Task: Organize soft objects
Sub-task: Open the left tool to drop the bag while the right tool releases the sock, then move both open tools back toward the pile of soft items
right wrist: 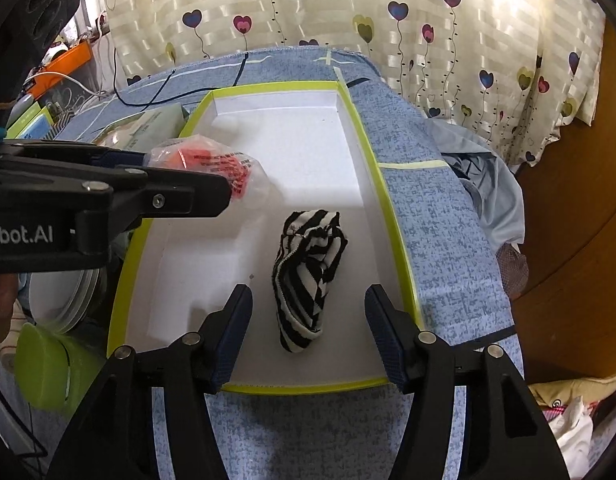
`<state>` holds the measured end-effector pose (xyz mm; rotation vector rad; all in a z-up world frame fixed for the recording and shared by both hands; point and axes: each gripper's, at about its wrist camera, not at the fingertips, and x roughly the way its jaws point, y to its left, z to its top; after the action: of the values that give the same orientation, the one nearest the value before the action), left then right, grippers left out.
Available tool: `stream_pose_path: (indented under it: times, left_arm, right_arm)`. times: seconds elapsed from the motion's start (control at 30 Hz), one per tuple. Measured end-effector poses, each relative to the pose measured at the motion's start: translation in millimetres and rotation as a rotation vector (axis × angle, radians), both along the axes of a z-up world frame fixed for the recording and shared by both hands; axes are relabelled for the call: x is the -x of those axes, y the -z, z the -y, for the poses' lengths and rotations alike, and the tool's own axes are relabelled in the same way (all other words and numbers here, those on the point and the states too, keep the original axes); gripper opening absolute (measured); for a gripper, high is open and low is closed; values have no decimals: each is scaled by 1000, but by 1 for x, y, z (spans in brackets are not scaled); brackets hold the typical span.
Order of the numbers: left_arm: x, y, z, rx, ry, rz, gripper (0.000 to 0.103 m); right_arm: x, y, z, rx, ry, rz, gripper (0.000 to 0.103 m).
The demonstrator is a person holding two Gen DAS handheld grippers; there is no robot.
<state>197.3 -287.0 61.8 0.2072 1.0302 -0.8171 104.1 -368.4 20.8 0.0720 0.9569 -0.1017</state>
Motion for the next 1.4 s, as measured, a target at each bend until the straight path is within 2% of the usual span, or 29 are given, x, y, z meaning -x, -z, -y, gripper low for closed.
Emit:
stream_pose_path:
  times: [0.1,0.47,0.67,1.0,1.4]
  left_arm:
    - [3,-3,0,-6,11,18,66]
    - [5,-12,-13,12,-13,29,67]
    - [13,-22,-25,21,-33,46,67]
    - [38,-35,-45,33,-44,72,67]
    - [74,-33,-68,39,-67,80,67]
  right_arm:
    - [2,-1,0,7,2,2,60]
    - [14,-7,0,12,25,27,60]
    - [18,-5,-8,58,4,-12,60]
    - [47,-4,-12,57,2,-51,60]
    - [84,-5,-21,48,30,-45,60]
